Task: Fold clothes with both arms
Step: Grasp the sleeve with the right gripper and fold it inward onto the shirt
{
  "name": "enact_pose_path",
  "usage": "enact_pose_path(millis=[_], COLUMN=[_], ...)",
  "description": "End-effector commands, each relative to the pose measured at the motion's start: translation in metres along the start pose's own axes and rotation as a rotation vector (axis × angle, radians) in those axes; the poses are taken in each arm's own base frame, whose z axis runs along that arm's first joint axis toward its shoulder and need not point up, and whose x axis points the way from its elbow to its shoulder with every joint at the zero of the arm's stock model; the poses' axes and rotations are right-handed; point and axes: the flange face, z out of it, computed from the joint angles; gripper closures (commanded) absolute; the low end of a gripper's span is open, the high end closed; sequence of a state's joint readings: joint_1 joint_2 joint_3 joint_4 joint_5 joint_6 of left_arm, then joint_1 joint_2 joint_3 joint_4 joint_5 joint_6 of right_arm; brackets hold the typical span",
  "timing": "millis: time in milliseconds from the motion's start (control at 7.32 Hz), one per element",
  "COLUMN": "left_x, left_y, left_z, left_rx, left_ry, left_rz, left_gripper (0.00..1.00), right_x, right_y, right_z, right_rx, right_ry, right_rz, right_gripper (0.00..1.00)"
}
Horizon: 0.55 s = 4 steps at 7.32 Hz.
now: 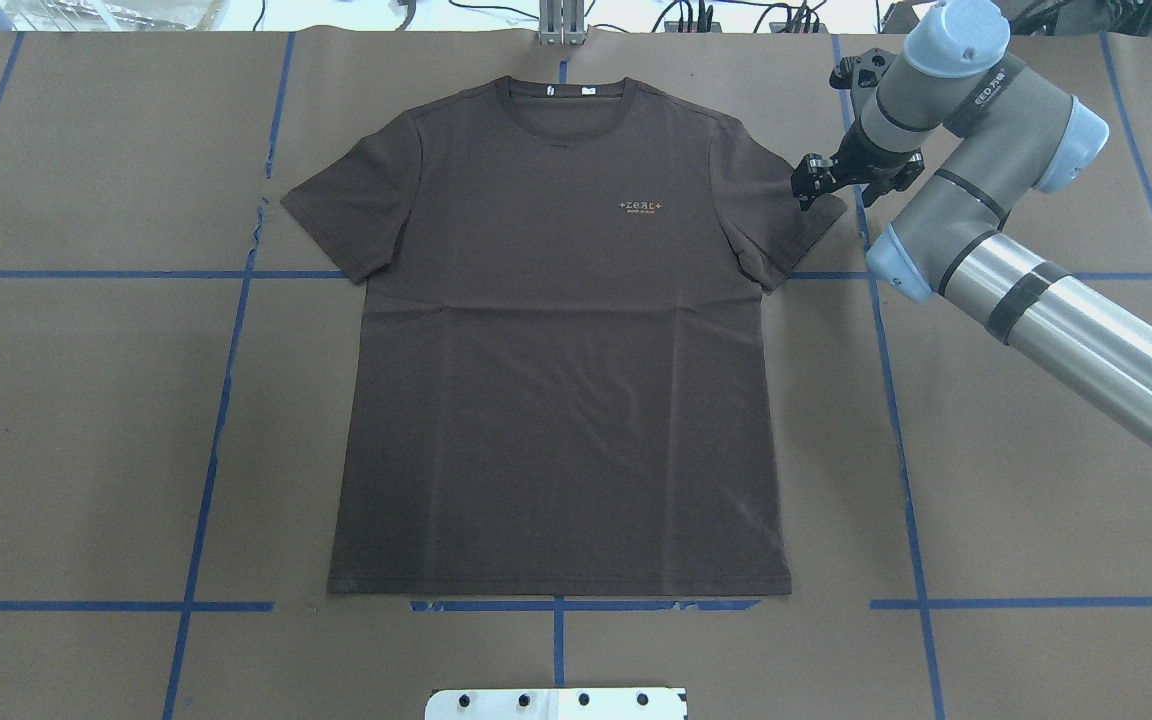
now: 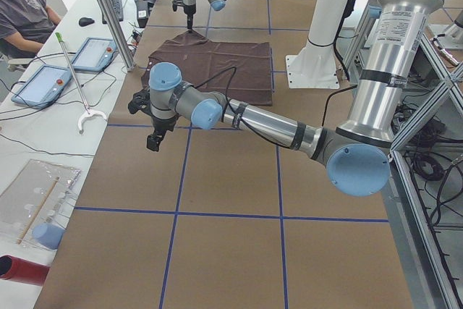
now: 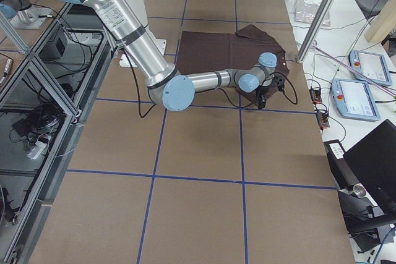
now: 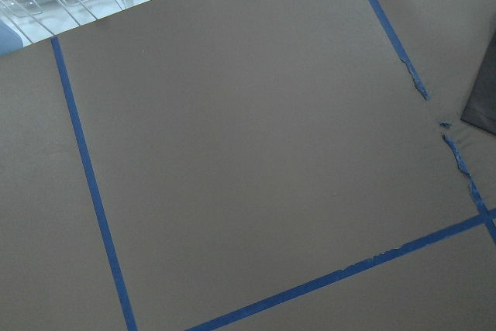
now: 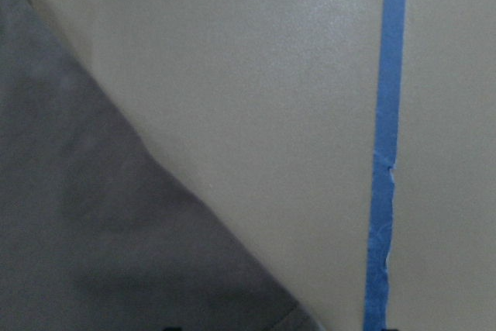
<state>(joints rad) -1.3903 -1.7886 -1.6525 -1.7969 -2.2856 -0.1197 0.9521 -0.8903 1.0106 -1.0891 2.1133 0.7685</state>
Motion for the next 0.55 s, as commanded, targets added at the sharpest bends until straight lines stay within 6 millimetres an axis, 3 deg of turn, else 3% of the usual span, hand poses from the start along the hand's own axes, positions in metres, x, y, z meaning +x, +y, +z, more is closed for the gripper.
enact_pose_path(millis=[0, 273, 410], left_x=[-0.0001, 0.0008, 0.0006], left_y=[-0.0001, -0.0004, -0.0012], left_z=[-0.0008, -0.0018, -0.0028], left_rx=[0.001, 0.002, 0.004], left_ry=[0.0, 0.0, -0.001], left_rz=[0.0, 0.001, 0.001], left_gripper=[0.0, 0.0, 0.0], right_x=[0.0015, -0.0008, -0.0048], right_y=[0.0009, 0.0002, -0.0017], right_z=[0.0025, 0.0012, -0.0013], right_rx=[-0.004, -0.006, -0.002], right_ry=[0.003, -0.003, -0.006], right_rz=[0.002, -0.009, -0.012], right_gripper=[0.46, 0.84, 0.94])
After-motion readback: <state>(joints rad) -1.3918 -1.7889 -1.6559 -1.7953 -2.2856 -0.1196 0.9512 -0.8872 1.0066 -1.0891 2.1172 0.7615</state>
